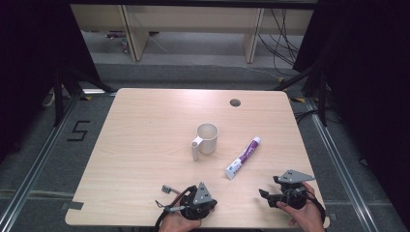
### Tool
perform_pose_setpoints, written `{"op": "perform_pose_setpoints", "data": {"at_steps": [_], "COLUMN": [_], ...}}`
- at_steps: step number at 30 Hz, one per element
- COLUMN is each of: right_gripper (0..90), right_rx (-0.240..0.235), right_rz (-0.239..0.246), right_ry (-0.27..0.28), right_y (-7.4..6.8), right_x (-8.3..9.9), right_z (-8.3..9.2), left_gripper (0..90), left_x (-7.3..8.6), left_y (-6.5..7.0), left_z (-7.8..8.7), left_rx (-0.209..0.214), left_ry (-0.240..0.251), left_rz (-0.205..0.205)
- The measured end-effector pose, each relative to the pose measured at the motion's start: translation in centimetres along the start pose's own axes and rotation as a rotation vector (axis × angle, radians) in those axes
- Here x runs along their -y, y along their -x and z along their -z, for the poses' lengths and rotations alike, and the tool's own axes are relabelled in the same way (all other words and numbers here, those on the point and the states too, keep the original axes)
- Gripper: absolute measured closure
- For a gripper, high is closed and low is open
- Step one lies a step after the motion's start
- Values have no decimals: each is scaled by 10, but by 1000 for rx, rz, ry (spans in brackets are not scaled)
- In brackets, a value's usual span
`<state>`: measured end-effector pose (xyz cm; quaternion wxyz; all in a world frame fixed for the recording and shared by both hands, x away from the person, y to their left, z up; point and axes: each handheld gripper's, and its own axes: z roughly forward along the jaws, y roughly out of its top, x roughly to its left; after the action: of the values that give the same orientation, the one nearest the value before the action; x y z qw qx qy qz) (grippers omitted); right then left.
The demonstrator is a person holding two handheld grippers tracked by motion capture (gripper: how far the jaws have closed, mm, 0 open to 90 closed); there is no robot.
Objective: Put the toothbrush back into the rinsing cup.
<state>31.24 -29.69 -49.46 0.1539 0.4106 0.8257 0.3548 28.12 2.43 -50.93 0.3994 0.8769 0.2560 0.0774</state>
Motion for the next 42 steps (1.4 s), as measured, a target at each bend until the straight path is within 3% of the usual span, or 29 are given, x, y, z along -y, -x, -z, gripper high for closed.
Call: {"op": "perform_pose_setpoints", "data": {"at_steps": [5,9,11,13,14,19,20,23,24,25,27,29,34,36,37,38,39,42], "right_gripper": [253,253,253,252,253,253,252,252,252,253,253,253,253,252,253,253,253,253], "right_rx": [-29,-22,17,15,3,5,11,15,-10,13,-2,-2,-9,4,-35,-35,9,-39], "right_rz": [-1,0,16,27,-8,-21,-6,9,6,5,-22,8,-7,13,3,3,10,-7], "right_ry": [-14,-15,7,11,-7,-9,-2,11,6,1,-11,-1,-7,3,-16,-16,1,-21], "right_y": [2,1,1,1,-1,-1,-1,0,0,0,-2,0,-1,0,0,0,-1,-1], "right_x": [0,0,0,0,0,-1,0,-1,-2,-2,-2,-2,-3,-3,-4,-4,-3,-4], "right_z": [0,-1,-1,-2,-1,-1,-2,-2,-3,-2,-2,-4,-4,-5,-4,-4,-5,-5], "left_gripper": [896,893,891,890,890,885,884,882,882,881,880,879,877,877,877,877,877,877], "left_x": [7,16,19,22,24,34,36,39,41,44,47,49,53,56,58,58,60,61], "left_y": [6,9,9,9,9,7,7,5,4,2,1,-1,-7,-11,-16,-16,-20,-26], "left_z": [7,18,22,26,28,38,40,45,47,52,58,64,72,75,77,77,78,78], "left_rx": [15,31,30,29,34,30,28,18,10,10,0,-10,-39,-50,-57,-57,-78,-94], "left_ry": [-10,-19,-22,-28,-27,-46,-43,-44,-45,-47,-57,-64,-75,-75,-70,-70,-70,-67], "left_rz": [-13,-18,-21,-27,-26,-28,-20,-22,-24,-26,-31,-34,-35,-23,-11,-11,-5,1]}}
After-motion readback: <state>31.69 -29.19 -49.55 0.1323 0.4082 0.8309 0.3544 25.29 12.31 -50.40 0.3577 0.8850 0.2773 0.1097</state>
